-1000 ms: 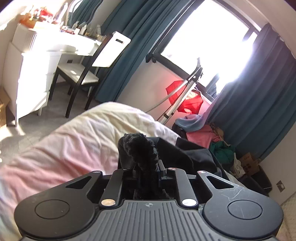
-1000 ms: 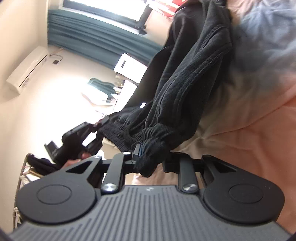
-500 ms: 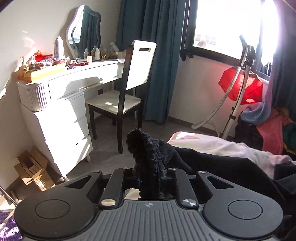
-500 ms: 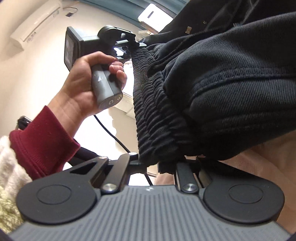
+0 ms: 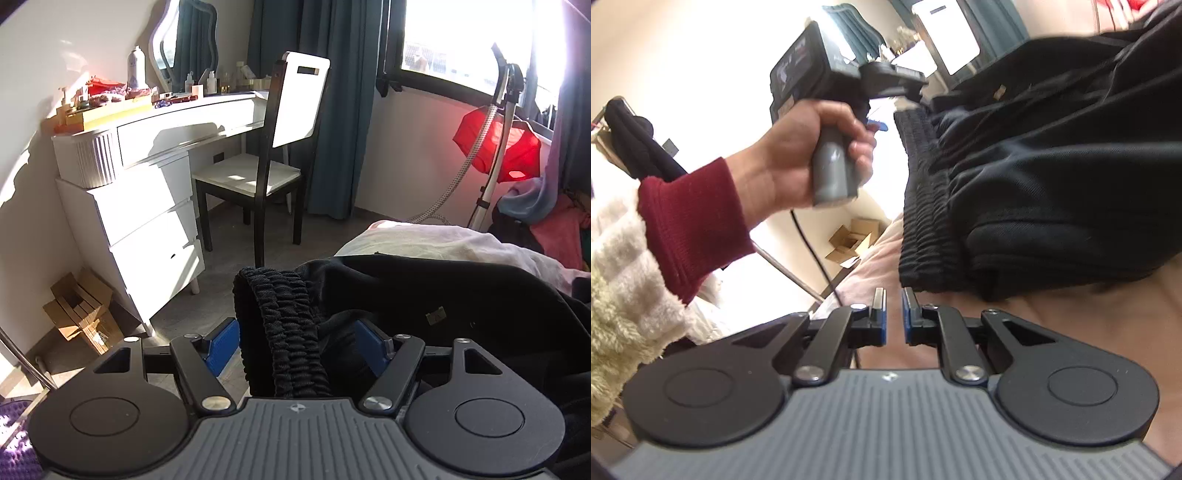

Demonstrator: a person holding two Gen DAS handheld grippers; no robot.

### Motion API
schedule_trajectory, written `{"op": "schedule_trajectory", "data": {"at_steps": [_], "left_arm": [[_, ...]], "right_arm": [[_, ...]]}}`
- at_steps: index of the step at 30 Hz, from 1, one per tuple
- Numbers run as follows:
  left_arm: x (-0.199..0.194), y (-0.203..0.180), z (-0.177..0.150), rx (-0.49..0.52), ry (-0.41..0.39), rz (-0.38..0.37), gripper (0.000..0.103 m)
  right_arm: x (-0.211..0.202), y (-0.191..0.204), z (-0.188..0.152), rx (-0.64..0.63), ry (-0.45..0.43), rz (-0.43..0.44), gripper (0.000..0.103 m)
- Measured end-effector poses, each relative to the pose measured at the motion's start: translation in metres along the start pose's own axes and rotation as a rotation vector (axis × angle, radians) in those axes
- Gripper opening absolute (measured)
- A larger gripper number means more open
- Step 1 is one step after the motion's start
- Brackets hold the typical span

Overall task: Fold clothes
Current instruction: 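Lift the sweatpants by the cuffs with both grippers, shaking them out, then lay the sweatpants flat on the bed and open both grippers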

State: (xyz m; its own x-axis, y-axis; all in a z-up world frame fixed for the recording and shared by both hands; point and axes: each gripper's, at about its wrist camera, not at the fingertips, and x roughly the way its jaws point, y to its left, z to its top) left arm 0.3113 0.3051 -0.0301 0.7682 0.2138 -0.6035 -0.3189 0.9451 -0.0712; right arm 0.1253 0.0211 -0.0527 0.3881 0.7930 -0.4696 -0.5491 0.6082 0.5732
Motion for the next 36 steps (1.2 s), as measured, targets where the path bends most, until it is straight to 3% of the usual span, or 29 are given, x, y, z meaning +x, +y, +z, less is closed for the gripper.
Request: {"op": "schedule_trajectory", "data": {"at_steps": [7, 13, 19, 23, 27, 29, 36], "left_arm": [[-0.115, -0.056, -0.044, 0.063, -0.066, -0.100, 0.075], [-0.201, -0.101, -0.096, 0.118, -0.121, -0.176, 0.080], [-0.263, -0.140, -0.171, 0.171, -0.174, -0.234, 0.081], [-0.269, -0.152, -0.204, 0.181, -0.231, -0.241, 0.082], [-0.256, -0.150, -0.221, 0.156, -0.231, -0.211, 0.084], [-0.244, -0.146, -0.220, 0.150, -0.215, -0.197, 0.083], [-0.221, -0.144, -0.221, 0.160, -0.153, -0.189, 0.084]], "right_arm": [[-0.133, 0.008, 0.015, -0.119, -0.188, -0.201, 0.012], [-0.220, 0.005, -0.007, -0.143, -0.298, -0.377, 0.013], [-0.241, -0.032, -0.039, -0.180, -0.365, -0.491, 0.014], [-0.237, -0.047, -0.047, -0.208, -0.386, -0.535, 0.015], [-0.236, -0.066, -0.043, -0.147, -0.386, -0.509, 0.059], [-0.236, -0.073, -0.041, -0.084, -0.398, -0.496, 0.072], [-0.230, -0.070, -0.041, -0.114, -0.382, -0.538, 0.073]]}}
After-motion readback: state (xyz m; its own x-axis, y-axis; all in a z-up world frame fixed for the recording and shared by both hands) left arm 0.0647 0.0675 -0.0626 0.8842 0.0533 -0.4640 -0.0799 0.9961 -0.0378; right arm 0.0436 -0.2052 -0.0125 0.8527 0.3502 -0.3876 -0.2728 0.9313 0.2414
